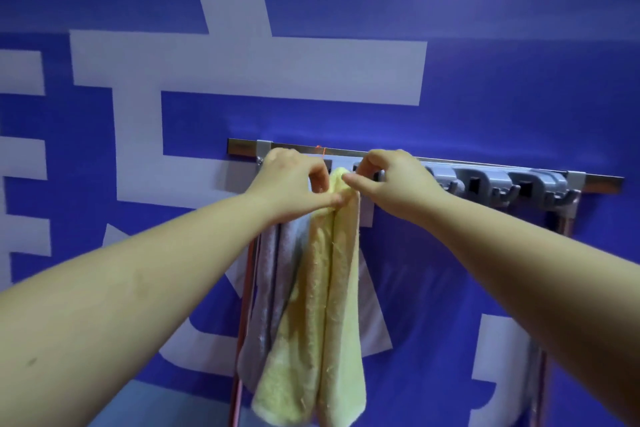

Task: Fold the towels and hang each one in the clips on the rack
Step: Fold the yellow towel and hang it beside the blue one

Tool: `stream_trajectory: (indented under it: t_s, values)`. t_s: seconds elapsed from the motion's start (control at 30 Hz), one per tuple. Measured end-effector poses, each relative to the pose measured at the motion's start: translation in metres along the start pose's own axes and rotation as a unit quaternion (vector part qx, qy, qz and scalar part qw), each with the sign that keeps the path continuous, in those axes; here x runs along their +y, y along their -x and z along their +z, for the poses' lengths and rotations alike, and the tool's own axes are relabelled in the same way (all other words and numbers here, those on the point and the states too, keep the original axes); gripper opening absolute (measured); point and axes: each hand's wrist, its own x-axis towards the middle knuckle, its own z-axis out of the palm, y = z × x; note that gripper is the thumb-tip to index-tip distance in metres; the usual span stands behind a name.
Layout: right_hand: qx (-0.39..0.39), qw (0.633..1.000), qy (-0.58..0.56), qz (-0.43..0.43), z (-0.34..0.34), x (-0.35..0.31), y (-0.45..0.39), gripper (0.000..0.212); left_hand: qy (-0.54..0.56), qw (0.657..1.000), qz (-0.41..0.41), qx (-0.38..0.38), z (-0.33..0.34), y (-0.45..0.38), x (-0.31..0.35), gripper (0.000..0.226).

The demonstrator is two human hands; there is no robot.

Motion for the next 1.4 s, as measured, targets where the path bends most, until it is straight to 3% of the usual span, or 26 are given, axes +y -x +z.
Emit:
stream_trajectory:
  t_s: [0.13, 0.33, 0.57, 0.73, 0.83, 0.9, 1.0, 1.13, 1.27, 1.4]
  values:
    - [-0.016, 0.999, 0.051, -0.005, 0.006, -0.007, 0.01, 0.025, -0.057, 0.997, -0.011, -0.047, 0.006, 0.011, 0.003, 0.028]
    - [-0.007, 0.995, 0.096, 0.01, 0.002, -0.005, 0.01, 0.018, -0.108, 0.994, -0.022, -0.022, 0.01, 0.013, 0.005, 0.009]
    - [-0.017, 0.998, 0.054, -0.006, 0.01, -0.006, 0.015, 0.028, 0.002, 0.998, -0.052, 0.03, 0.008, 0.022, 0.0, 0.017]
    - [-0.01, 0.997, -0.046, 0.061, 0.01, -0.014, 0.024, 0.024, 0.046, 0.996, -0.072, 0.003, -0.002, 0.028, 0.011, 0.017]
    - [-0.028, 0.988, -0.116, 0.1, 0.011, -0.016, 0.036, 0.032, 0.136, 0.984, -0.117, 0.015, -0.004, 0.039, 0.022, 0.03]
    - [-0.046, 0.976, -0.161, 0.138, 0.012, -0.014, 0.046, 0.039, 0.229, 0.963, -0.14, 0.027, -0.002, 0.051, 0.033, 0.037]
    - [-0.068, 0.957, -0.21, 0.187, 0.017, -0.01, 0.063, 0.05, 0.385, 0.898, -0.211, 0.026, 0.002, 0.066, 0.052, 0.041]
    - [-0.091, 0.927, -0.285, 0.225, 0.028, -0.005, 0.076, 0.054, 0.483, 0.823, -0.297, -0.017, 0.019, 0.076, 0.06, 0.035]
    - [-0.128, 0.856, -0.398, 0.305, 0.047, 0.003, 0.085, 0.064, 0.592, 0.701, -0.389, -0.079, 0.043, 0.087, 0.062, 0.045]
    - [-0.151, 0.793, -0.462, 0.369, 0.074, 0.018, 0.096, 0.077, 0.645, 0.646, -0.4, -0.084, 0.072, 0.097, 0.058, 0.053]
